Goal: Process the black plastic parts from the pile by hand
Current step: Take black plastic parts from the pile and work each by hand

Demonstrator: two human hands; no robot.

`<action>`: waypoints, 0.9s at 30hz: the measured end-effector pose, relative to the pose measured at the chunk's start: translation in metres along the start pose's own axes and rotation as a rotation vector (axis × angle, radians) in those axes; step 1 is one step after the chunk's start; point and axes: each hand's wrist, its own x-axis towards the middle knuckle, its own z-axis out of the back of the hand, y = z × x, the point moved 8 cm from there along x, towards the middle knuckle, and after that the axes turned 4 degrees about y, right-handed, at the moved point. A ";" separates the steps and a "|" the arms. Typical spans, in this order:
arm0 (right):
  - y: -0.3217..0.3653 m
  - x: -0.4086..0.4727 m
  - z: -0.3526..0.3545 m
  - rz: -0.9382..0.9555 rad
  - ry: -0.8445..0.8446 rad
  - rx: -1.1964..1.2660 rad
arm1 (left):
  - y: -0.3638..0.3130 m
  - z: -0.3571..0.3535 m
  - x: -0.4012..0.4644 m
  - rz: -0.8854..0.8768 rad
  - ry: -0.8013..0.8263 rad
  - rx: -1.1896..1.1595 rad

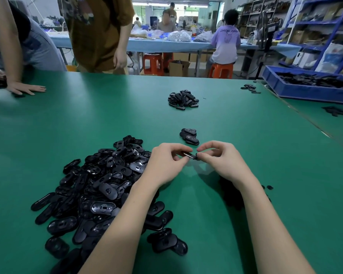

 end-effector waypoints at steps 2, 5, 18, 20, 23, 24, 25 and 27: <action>-0.001 0.000 -0.001 -0.007 0.020 0.023 | 0.000 0.000 0.000 0.009 0.018 -0.010; -0.003 0.000 -0.001 -0.022 0.034 0.038 | 0.001 0.001 0.000 0.017 0.043 0.001; 0.000 -0.006 -0.002 -0.062 0.059 0.217 | 0.000 0.003 -0.001 -0.005 -0.012 -0.066; 0.000 -0.007 -0.001 -0.078 0.059 0.227 | 0.000 0.002 -0.001 -0.006 -0.014 -0.075; -0.001 -0.006 -0.003 -0.093 0.066 0.220 | 0.002 0.001 0.000 0.008 -0.010 -0.102; -0.001 -0.006 -0.003 -0.095 0.069 0.227 | 0.003 -0.001 0.000 0.023 0.003 -0.128; -0.001 -0.006 -0.003 -0.096 0.071 0.238 | 0.004 -0.003 0.001 0.038 0.019 -0.167; -0.001 -0.006 -0.003 -0.101 0.074 0.248 | 0.005 -0.006 0.001 0.064 0.050 -0.251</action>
